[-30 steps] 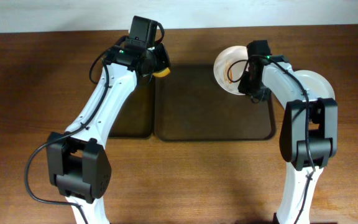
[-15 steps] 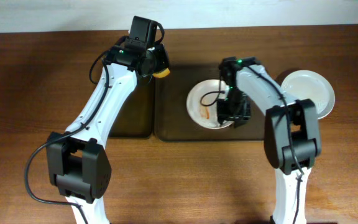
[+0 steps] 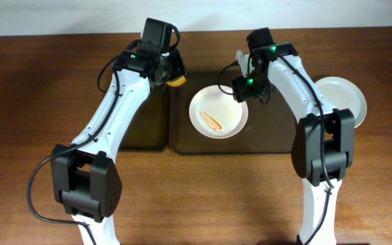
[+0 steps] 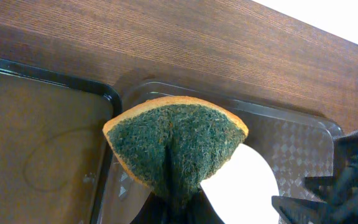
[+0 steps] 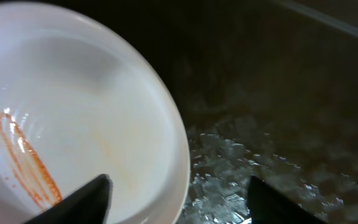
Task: Clean dirty plates on tray and stack at the side
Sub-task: 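Scrub the last plate with the sponge in the left gripper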
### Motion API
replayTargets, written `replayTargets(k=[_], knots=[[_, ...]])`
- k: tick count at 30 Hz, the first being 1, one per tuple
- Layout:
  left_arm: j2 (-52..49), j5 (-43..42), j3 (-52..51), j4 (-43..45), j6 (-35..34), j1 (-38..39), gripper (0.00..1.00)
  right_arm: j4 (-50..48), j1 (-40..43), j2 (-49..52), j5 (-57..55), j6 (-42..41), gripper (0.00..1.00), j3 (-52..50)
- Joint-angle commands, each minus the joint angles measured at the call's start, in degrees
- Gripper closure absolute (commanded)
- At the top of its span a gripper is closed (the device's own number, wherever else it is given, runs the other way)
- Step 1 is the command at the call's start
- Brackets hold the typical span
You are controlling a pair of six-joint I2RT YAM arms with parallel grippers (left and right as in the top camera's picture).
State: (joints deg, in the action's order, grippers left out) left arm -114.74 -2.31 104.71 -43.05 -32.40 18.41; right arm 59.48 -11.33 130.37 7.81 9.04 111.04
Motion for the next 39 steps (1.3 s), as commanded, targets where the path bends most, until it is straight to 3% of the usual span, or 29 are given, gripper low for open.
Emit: replayTargets(k=[1,6,10,14,16,22,28,32,39], knots=[[0.9,0.6,0.3,0.2,-0.1,0.2,1.00,-1.4,-0.3,2.3,1.2,3.3,0.44,-1.2],[0.9,0.6,0.3,0.2,-0.1,0.2,1.00,-2.1,-0.3,4.4,2.6,4.0,0.79,-1.2],[0.9,0.6,0.3,0.1,-0.1,0.2,1.00,-1.9,-0.3,5.1,2.7,1.3,0.83,-1.9],[0.9,0.6,0.3,0.1,-0.1,0.3,1.00,-1.9,-0.3,5.1,2.7,-4.8,0.96,-6.0],[0.9,0.6,0.3,0.1,-0.1,0.7,1.00,-2.3,-0.3,5.1,2.5,-6.0,0.96,-7.8],[-1.2,0.6,0.3,-0.3,-0.1,2.2,1.00,6.3,5.2,4.7,0.8,-28.9,0.96,-7.7],[-8.7,0.0,0.3,0.2,2.7,3.6,1.00,7.6,10.4,4.7,5.6,-36.0,0.96,-7.9],[-13.5,-7.0,0.3,6.5,10.3,5.9,1.00,4.1,10.3,4.7,11.1,-35.9,0.96,-9.6],[-16.1,-7.3,0.3,11.8,19.1,10.4,1.00,-8.4,10.5,4.7,21.0,-28.8,0.96,-21.3]])
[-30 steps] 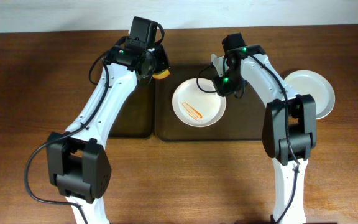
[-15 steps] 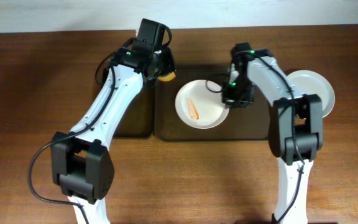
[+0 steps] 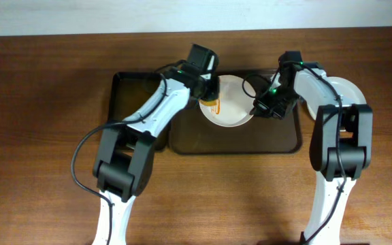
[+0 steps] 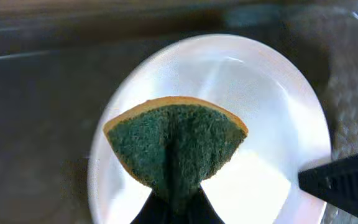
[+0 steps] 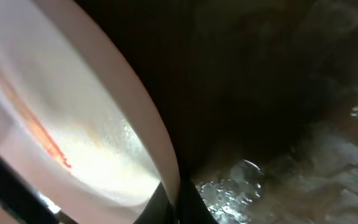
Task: Clean dirty plates on tray and stack at the side
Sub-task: 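Scrub the last plate with the sponge in the left gripper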
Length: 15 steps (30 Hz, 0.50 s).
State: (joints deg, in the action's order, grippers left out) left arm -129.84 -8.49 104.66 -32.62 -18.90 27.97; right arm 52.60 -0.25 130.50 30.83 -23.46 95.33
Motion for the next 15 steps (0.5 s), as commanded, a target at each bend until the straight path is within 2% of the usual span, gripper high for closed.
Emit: replayTargets(k=[1,3,5,8,12,15], knots=[[-1.4,-0.4,0.4,2.2,6.5,1.1,1.00,-1.5,-0.6,4.6,-1.9,3.8,0.96,-5.6],[-2.8,6.4,0.4,2.6,6.1,1.5,1.00,-1.7,-0.6,4.6,-1.9,4.2,0.96,-5.6],[-5.3,12.3,0.4,2.7,1.2,1.7,1.00,-2.1,-0.6,4.6,-1.9,4.5,0.96,-5.6],[-8.4,12.9,0.4,2.1,-4.6,1.9,1.00,-2.1,-0.6,4.6,-1.9,4.6,0.96,-5.6],[-9.6,12.5,0.4,-7.6,-17.2,3.8,1.00,-2.1,-0.6,4.6,-1.9,4.6,0.96,-5.6],[-9.8,12.5,0.4,-13.2,-18.0,7.6,1.00,-2.4,-0.7,4.6,-1.9,4.6,0.96,-5.6]])
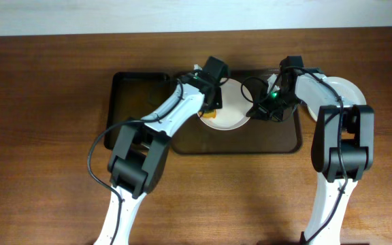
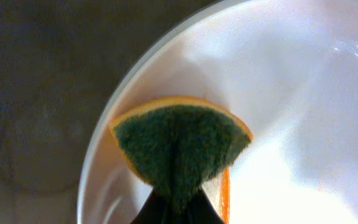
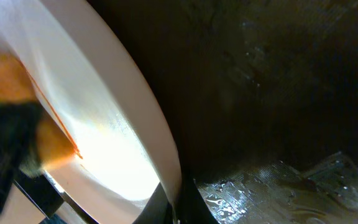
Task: Clean dirty plates on tray and stack at the side
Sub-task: 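Scrub the last plate with the sponge in the left gripper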
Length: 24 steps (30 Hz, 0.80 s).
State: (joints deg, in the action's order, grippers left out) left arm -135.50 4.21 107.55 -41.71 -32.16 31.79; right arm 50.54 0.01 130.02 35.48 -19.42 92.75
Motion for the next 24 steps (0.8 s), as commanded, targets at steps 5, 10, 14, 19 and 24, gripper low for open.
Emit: replayTargets(k=[5,10,14,19,24], knots=[[-7.1,11.7,-2.5,4.1,-4.3,8.2,1.00,-0.3,-1.2,5.1,-6.1,0.5,0.96,-3.0],[-8.8,11.6,-2.5,13.0,-4.2,4.6,1.00,0.0,-1.2,5.1,-6.1,0.6,0.96,-3.0],[-8.8,3.6,-2.5,12.1,-2.3,-2.0,1.00,-0.1,-1.2,5.1,-6.1,0.6,0.96,-3.0],[-8.8,-16.3,-2.5,-6.3,-4.5,-2.8,1.00,-0.3,-1.2,5.1,-6.1,0.5,0.96,-3.0],[-8.8,-19.4,-2.5,-12.6,-2.7,2.3,1.00,-0.3,-1.2,5.1,-6.1,0.5,0.96,-3.0]])
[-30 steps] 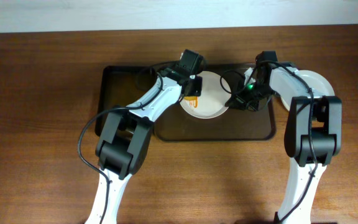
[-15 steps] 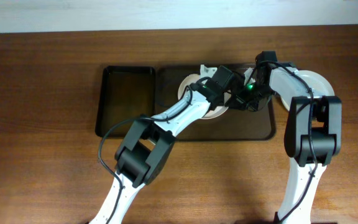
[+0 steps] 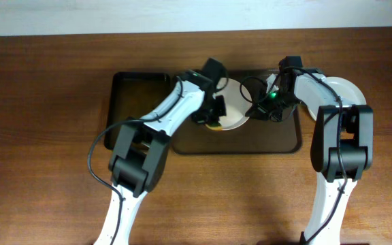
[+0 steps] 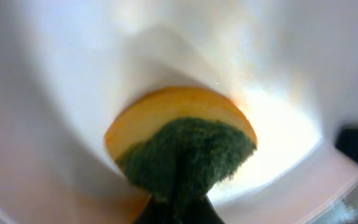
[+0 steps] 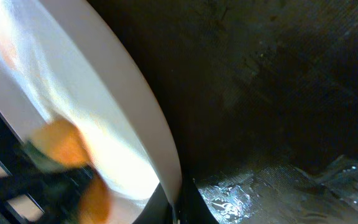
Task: Clean dirty plates on tray and stack at the side
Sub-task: 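Scrub the last plate with the sponge in the left gripper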
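A white plate lies on the dark tray near its back left. My left gripper is shut on a folded sponge, green scouring face with an orange back, pressed inside the plate near its front rim. My right gripper is shut on the plate's right rim, the two fingers pinching the edge. The sponge shows orange and blurred through the right wrist view. A clean white plate rests on the table beside the tray's right end.
A second, smaller dark tray adjoins the first on its left. The wooden table stretches out to both sides and in front. A pale wall edge runs along the back.
The left gripper and sponge have shifted from the plate's left part toward its front rim. The red streak seen before no longer shows. The right gripper still pinches the rim.
First my left gripper held the sponge behind the trays, and my right gripper stood open at the streaked plate's right rim. Then the right gripper was shut on the rim with the sponge over the plate. Later the sponge lay on the streak, and now nearer the front.
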### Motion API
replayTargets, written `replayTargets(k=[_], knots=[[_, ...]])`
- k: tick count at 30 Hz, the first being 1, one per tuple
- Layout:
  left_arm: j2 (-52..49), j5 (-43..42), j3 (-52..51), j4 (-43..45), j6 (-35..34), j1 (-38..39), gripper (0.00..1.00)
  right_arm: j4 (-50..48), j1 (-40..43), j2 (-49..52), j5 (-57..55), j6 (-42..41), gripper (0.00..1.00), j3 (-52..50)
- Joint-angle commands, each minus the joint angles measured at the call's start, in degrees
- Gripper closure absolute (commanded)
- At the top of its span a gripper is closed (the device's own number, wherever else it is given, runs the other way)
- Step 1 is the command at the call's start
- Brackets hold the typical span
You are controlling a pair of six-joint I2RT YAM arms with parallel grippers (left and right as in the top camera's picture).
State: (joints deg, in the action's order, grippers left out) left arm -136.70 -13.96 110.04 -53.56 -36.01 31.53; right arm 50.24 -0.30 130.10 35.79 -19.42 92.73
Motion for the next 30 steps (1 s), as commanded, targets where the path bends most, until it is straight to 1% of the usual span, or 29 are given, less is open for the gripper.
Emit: replayTargets(k=[1,3,4,5,6,7,9,10,12,13,16,18,19,20,21,23,24,25,26,27,28,30], knots=[[-7.6,-0.4,-5.0,2.6,1.1,2.9,1.00,0.0,-0.9,5.0,-6.4,0.5,0.96,-3.0],[-7.6,3.6,-5.0,9.3,1.5,3.0,1.00,0.0,-0.9,5.0,-6.4,0.5,0.96,-3.0],[-7.6,7.8,-5.0,12.4,3.3,3.0,1.00,0.1,-0.9,5.0,-6.4,0.5,0.96,-3.0],[-7.6,13.9,-5.0,14.4,4.2,3.0,1.00,0.1,-0.9,5.0,-6.4,0.6,0.96,-3.0],[-7.6,22.9,-5.0,15.9,4.2,3.0,1.00,0.1,-0.9,5.0,-6.4,0.6,0.96,-3.0],[-7.6,28.2,-5.0,16.6,4.2,2.9,1.00,0.0,-0.9,5.0,-6.4,0.5,0.96,-3.0],[-7.6,36.5,-5.0,17.6,4.1,2.5,1.00,0.0,-0.9,5.0,-6.4,0.5,0.96,-3.0],[-7.6,38.6,-5.0,17.9,4.1,2.1,1.00,0.0,-0.9,5.0,-6.4,0.6,0.96,-3.0],[-7.6,38.5,-5.0,17.6,3.9,0.7,1.00,0.0,-0.9,5.0,-6.4,0.6,0.96,-3.0],[-7.6,35.8,-5.0,16.5,3.9,0.2,1.00,0.0,-0.9,5.0,-6.4,0.6,0.96,-3.0],[-7.6,13.1,-5.0,8.7,3.9,0.2,1.00,0.0,-0.9,5.0,-6.4,0.6,0.96,-3.0],[-7.6,-3.9,-5.0,5.9,4.0,1.4,1.00,0.0,-0.9,5.0,-6.4,0.6,0.96,-3.0],[-7.6,-7.8,-5.0,6.1,4.0,2.1,1.00,0.0,-0.9,5.0,-6.4,0.6,0.96,-3.0],[-7.6,-7.7,-5.0,6.4,4.1,2.8,1.00,0.0,-0.9,5.0,-6.4,0.6,0.96,-3.0],[-7.6,-4.3,-5.0,8.3,6.8,3.9,1.00,0.1,-0.9,5.0,-6.4,0.6,0.96,-3.0],[-7.6,9.1,-5.0,11.1,7.4,4.6,1.00,0.1,-0.9,5.0,-6.4,0.6,0.96,-3.0],[-7.6,14.0,-5.0,12.9,7.4,4.4,1.00,0.1,-0.9,5.0,-6.4,0.6,0.96,-3.0],[-7.6,16.8,-5.0,14.2,7.3,4.2,1.00,0.1,-0.9,5.0,-6.4,0.6,0.96,-3.0],[-7.6,22.8,-5.0,16.9,6.7,3.1,1.00,0.1,-0.9,5.0,-6.4,0.6,0.96,-3.0],[-7.6,26.6,-5.0,18.2,6.7,2.3,1.00,0.1,-0.9,5.0,-6.4,0.6,0.96,-3.0],[-7.6,30.6,-5.0,18.5,4.9,1.2,1.00,0.0,-0.9,5.0,-6.4,0.6,0.96,-3.0],[-7.6,32.2,-5.0,17.9,3.7,0.0,1.00,0.0,-0.9,5.0,-6.4,0.6,0.96,-3.0]])
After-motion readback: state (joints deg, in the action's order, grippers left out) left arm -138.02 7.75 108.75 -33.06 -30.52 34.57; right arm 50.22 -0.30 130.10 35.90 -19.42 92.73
